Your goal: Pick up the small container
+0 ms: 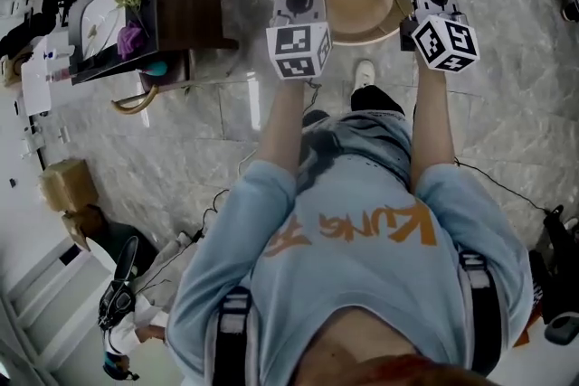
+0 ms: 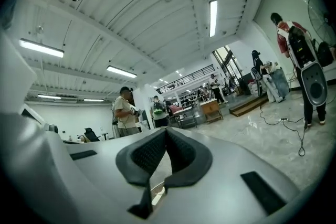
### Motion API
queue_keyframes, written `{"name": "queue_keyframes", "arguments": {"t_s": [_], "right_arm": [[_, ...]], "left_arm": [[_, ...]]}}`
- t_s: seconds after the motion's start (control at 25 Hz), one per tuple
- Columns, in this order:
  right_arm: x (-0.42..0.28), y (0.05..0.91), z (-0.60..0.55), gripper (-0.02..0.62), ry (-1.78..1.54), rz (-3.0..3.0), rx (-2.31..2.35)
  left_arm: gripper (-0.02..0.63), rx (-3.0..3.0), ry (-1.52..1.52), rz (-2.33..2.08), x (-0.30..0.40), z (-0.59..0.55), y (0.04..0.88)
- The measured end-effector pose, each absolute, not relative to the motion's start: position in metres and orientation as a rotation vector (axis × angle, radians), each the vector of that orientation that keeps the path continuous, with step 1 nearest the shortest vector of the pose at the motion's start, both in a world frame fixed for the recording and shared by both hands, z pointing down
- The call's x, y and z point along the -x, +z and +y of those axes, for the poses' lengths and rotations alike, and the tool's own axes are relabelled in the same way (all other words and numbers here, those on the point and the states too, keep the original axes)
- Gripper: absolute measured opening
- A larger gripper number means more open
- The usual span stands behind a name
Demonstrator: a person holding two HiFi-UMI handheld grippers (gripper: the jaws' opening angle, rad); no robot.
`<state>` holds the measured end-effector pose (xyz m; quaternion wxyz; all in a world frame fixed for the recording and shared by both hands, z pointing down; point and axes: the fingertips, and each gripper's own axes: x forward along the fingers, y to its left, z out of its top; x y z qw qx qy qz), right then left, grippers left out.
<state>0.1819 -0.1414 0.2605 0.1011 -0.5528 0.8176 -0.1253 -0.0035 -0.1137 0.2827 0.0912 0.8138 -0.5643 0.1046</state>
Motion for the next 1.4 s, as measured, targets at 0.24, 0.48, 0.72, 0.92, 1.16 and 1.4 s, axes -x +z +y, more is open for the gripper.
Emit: {"name": "queue_keyframes", "arguments": {"t_s": [0.24, 0.48, 0.72, 0.92, 1.16, 1.4], "right_arm": [[-0.157, 0.270, -0.169, 0.011, -0.356, 2.563, 1.502], [-0.191, 0.292, -0.191, 0.011, -0.404, 2.543, 1.607], [-0.205, 0.345, -0.190, 0.012, -0.529, 2.584, 1.687], [-0.177, 0.407, -0.189, 0.011, -0.631, 2.710, 1.647], [-0.147, 0.480, -0.169, 0.011, -0.733, 2.872, 1.559], [-0.115, 0.536, -0.171, 0.011, -0.792, 2.984, 1.459]], "left_arm": [[0.023, -2.364, 0.347, -1.702, 0.011, -0.147, 0.294], [0.024, -2.208, 0.277, -1.766, 0.014, -0.169, 0.318], [0.023, -2.114, 0.308, -1.723, 0.019, -0.170, 0.361], [0.023, -2.008, 0.337, -1.678, 0.024, -0.165, 0.428], [0.023, -1.928, 0.379, -1.664, 0.030, -0.145, 0.496], [0.023, -1.910, 0.428, -1.650, 0.041, -0.149, 0.544]]}}
